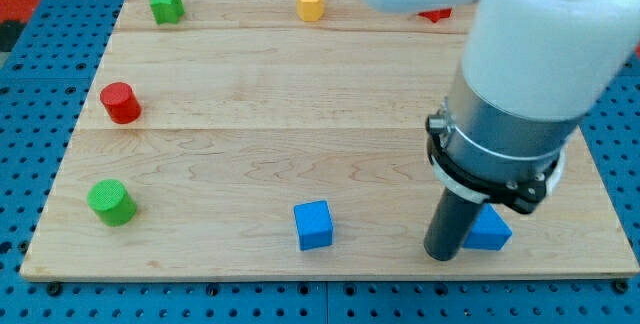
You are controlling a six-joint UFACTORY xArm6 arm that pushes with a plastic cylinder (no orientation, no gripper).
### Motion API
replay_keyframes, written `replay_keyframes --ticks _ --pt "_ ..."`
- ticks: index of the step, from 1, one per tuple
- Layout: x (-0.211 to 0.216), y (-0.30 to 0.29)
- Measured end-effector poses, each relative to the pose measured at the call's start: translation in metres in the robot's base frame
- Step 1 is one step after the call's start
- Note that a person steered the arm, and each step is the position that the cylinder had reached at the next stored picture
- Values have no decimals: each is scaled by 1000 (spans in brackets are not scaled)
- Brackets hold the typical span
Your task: Move the blue triangle to the right bottom of the board
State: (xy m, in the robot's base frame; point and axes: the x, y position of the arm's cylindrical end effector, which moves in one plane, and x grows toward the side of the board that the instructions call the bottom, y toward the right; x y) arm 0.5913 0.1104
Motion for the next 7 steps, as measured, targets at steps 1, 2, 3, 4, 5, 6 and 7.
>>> replay_keyframes --ticks 1,2,3,4,5,6,7 --pt "-8 31" --pt "-14 38" --pt "-6 50" --pt "27 59" --pt "24 100" --pt "3 105" --pt "0 103"
